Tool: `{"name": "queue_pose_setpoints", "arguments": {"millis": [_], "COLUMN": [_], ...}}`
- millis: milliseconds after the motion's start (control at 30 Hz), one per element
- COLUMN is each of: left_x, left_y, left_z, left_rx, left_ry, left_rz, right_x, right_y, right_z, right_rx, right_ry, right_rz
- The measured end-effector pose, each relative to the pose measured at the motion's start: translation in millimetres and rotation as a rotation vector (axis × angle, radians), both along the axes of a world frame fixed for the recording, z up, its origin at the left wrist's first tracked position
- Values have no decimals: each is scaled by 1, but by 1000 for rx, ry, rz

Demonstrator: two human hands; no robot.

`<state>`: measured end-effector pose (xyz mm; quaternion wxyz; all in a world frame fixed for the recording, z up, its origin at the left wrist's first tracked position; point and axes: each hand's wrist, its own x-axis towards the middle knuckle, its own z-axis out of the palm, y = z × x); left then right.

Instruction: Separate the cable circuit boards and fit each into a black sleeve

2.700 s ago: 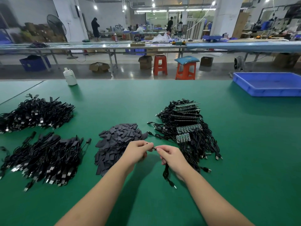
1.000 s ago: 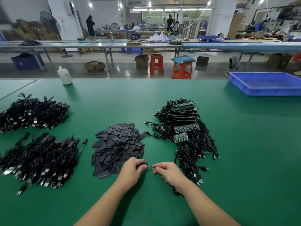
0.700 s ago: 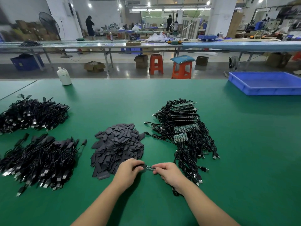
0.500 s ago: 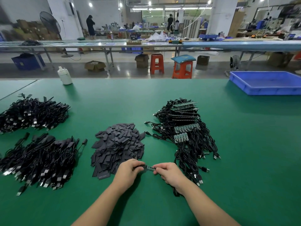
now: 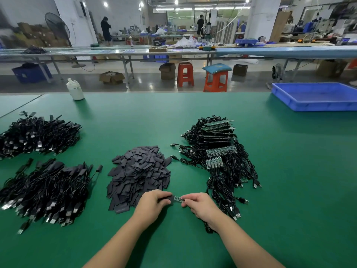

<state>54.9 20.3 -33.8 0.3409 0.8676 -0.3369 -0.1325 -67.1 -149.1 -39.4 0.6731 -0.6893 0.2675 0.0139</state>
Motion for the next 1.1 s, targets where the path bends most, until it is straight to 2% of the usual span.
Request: {"name": "queue_pose_setpoints", "arguments": {"millis": [167, 367, 600, 733, 900, 1100], "left_x": [2, 3, -11, -16, -19, -22], "left_y": [-1, -2, -16, -25, -21, -20], "left_z": [2, 10, 16, 15, 16, 13], "left_rx": [54, 175, 206, 196, 117, 118], "left_ry": [-33, -162, -228, -220, -134, -64], "left_rz": [-2, -183, -260, -250, -148, -115], "right_x": [1, 0, 0, -1, 2, 1], "right_y": [2, 3, 3, 1, 2, 7], "right_z": [2, 5, 4, 3, 2, 6], "right_rx": [-36, -42, -21, -74, 46, 41], "right_ry": [14, 34, 22, -13, -28, -29], "right_rz": [13, 19, 37, 47, 29, 23]}}
